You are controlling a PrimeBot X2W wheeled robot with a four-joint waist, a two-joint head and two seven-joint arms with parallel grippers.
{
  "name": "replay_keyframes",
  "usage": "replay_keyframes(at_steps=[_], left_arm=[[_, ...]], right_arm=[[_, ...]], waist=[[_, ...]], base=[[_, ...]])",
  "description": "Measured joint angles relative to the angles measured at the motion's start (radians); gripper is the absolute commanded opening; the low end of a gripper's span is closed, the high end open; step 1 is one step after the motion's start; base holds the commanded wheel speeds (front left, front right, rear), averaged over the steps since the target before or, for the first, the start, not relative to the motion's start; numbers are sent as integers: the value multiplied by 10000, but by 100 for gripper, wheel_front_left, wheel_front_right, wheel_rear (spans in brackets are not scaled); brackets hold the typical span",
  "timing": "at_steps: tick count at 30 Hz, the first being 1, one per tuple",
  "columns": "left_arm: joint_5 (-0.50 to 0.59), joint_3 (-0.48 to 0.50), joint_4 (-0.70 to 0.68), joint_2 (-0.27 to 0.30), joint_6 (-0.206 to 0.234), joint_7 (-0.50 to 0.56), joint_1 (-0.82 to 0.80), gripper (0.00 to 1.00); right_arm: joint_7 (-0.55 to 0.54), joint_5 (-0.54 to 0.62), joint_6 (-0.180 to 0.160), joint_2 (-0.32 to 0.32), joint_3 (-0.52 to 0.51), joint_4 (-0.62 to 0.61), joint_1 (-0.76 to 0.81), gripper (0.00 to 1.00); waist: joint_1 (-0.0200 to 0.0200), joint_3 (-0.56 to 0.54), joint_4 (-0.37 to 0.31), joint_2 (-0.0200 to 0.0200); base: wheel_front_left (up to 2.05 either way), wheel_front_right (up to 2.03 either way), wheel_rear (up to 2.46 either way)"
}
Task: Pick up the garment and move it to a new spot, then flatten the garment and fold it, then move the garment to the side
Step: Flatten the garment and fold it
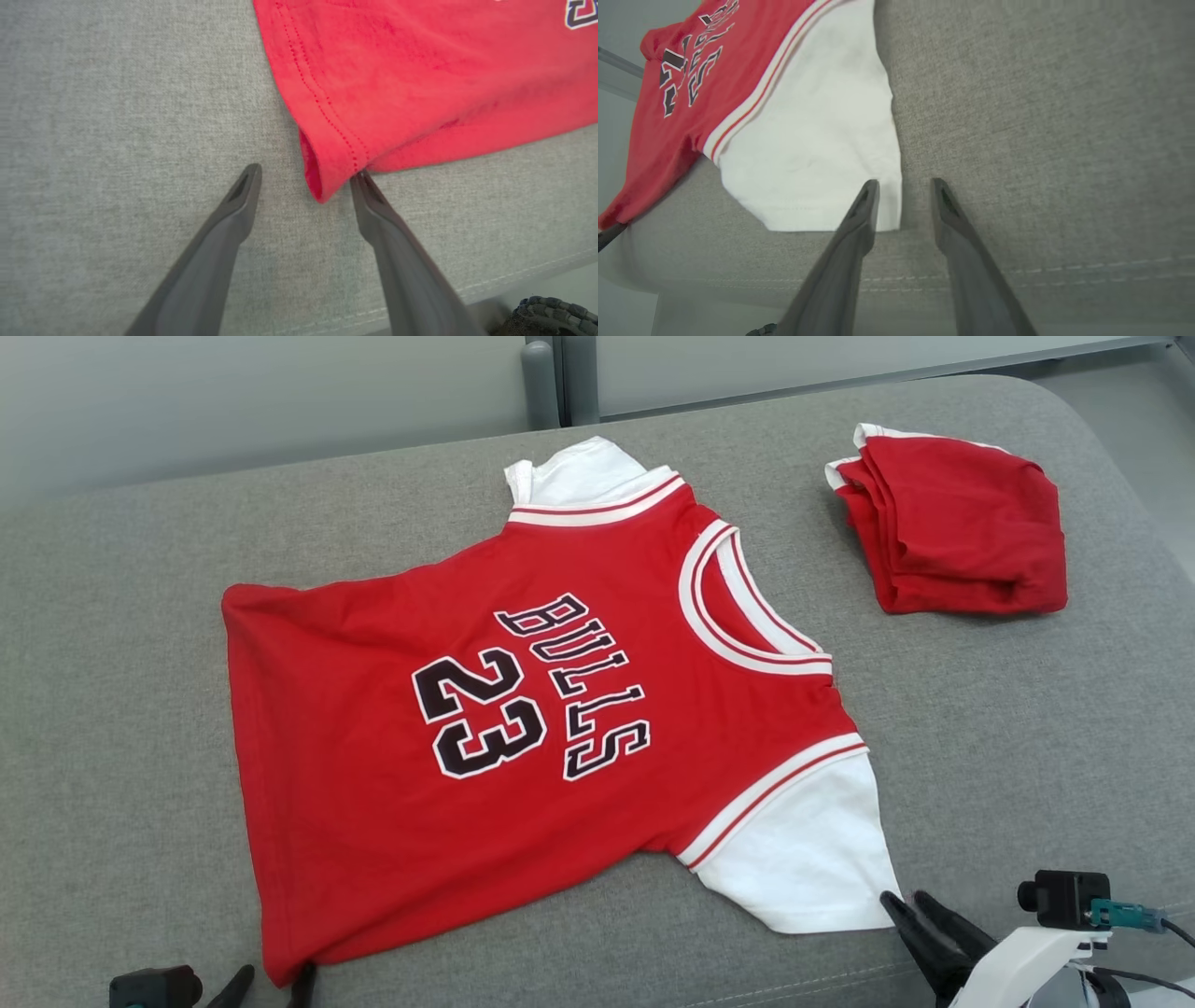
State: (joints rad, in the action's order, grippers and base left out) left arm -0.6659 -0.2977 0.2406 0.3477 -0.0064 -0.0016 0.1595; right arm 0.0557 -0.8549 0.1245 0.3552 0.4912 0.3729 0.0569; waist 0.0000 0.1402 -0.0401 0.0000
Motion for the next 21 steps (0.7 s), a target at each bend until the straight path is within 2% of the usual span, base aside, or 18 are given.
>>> replay_keyframes(at_steps=[6,10,21], left_arm=[[-31,92,-23,0,71,-38,58,100],[-61,148,-232,29,163,-29,255,100],[-63,646,-792,428,610,4,730,100]], right_arm=[[224,2,58,176,-226,-27,58,100],[359,59,-52,391,-380,-25,118,100],[1208,589,-665,1114,-1195,-525,-105,100]], waist=[[0,15,-6,0],[0,-15,-39,0],[0,-245,-1,0]], base=[[0,0,0],[0,0,0],[0,0,0]])
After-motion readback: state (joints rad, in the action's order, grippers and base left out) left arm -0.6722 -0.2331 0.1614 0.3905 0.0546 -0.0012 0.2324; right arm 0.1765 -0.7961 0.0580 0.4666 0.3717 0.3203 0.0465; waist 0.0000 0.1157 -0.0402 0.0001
